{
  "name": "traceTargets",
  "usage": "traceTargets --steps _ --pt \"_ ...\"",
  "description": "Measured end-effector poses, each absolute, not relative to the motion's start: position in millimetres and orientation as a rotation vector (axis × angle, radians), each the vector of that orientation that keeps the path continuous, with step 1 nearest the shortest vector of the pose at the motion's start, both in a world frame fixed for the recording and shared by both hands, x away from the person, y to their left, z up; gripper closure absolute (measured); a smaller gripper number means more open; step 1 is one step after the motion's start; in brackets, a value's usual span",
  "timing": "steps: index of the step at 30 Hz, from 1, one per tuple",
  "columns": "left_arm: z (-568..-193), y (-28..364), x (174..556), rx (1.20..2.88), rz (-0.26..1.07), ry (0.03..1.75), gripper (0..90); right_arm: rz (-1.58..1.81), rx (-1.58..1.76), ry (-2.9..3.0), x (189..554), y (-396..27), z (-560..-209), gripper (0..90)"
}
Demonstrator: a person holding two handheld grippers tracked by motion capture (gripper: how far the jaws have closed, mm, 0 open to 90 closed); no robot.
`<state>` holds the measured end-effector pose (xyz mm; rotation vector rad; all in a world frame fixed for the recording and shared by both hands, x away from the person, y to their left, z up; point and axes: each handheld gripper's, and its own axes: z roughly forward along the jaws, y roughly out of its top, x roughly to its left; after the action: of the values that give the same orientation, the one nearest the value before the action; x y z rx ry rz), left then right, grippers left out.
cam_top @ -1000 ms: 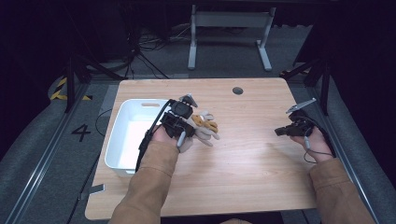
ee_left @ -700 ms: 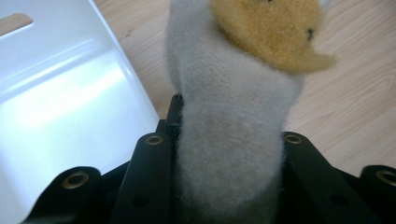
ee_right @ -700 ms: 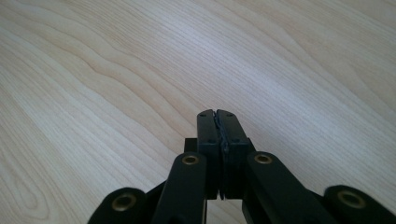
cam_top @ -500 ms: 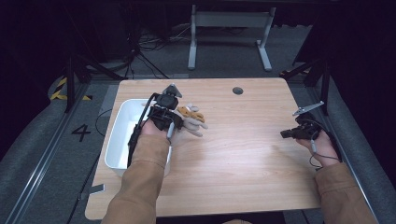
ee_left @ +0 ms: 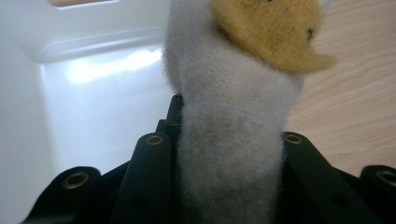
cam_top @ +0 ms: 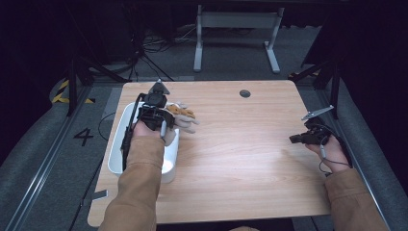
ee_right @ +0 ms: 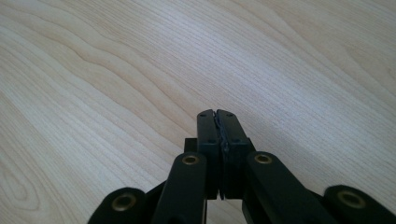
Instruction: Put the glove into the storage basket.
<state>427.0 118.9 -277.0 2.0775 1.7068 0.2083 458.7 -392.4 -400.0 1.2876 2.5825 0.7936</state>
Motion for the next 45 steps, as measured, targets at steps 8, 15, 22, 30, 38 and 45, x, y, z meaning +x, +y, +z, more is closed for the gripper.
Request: traceTargets --steps 8,15,22,30,38,45 --pt "-272.5 130.5 424.0 2.011 0.276 1.776 70.0 0.780 1.284 2.579 458.5 -390.6 -400.9 88.9" --pt "-272.6 144.8 422.8 1.975 0.296 1.817 69.9 0.775 1.282 2.572 458.1 -390.3 -400.5 88.5" --pt "-274.0 153.3 424.0 1.942 0.316 1.858 69.8 0.762 1.279 2.576 458.6 -389.2 -402.4 88.3" --pt "-283.8 162.5 422.8 1.869 0.333 1.893 69.8 0.767 1.280 2.584 459.3 -389.3 -403.8 88.5" --pt "-292.8 171.1 422.3 1.810 0.354 1.935 69.8 0.761 1.275 2.590 459.3 -387.5 -404.7 88.4" --pt "-304.8 178.2 418.2 1.740 0.358 1.936 69.7 0.762 1.280 2.594 460.2 -388.6 -406.4 88.4"
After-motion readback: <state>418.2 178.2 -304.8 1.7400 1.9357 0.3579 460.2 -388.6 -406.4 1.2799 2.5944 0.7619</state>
